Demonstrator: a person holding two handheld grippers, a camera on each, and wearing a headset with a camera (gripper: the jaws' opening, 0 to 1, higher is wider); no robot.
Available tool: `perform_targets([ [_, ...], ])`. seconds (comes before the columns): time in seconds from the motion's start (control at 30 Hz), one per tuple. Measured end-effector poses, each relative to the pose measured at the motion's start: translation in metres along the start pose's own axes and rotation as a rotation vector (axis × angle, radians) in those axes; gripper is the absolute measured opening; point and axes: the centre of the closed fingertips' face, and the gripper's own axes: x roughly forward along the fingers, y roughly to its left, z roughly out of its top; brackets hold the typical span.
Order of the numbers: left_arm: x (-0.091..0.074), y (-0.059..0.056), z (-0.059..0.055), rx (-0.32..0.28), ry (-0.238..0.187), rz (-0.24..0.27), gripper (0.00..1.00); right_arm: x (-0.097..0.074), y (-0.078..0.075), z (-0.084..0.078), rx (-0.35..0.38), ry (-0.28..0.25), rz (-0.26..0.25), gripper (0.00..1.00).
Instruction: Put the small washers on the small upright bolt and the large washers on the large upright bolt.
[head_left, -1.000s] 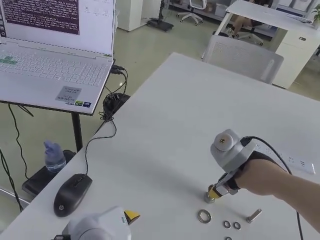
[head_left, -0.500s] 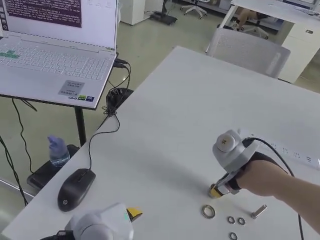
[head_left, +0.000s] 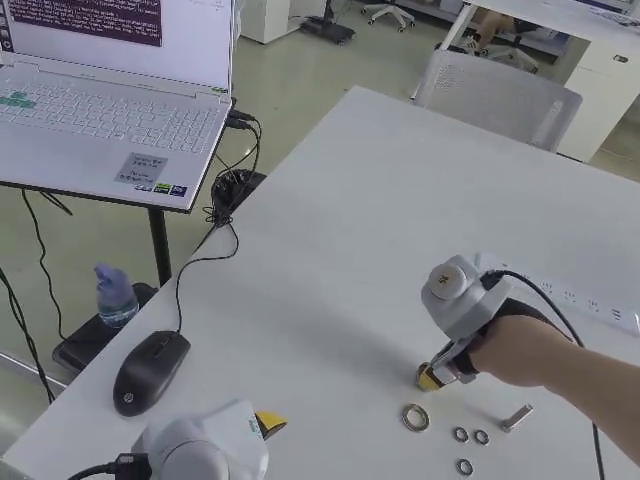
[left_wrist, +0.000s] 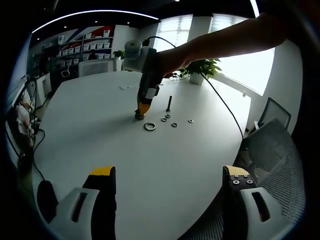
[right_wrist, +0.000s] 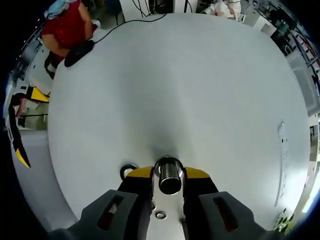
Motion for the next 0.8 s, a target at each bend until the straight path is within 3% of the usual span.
perform_targets([
  [0.8, -0.0029, 0.0005, -0.0022, 0.003, 0.002, -0.006, 0.85, 0.0068, -0.0013, 0.0000, 0.011, 0.010, -0.004, 0.23],
])
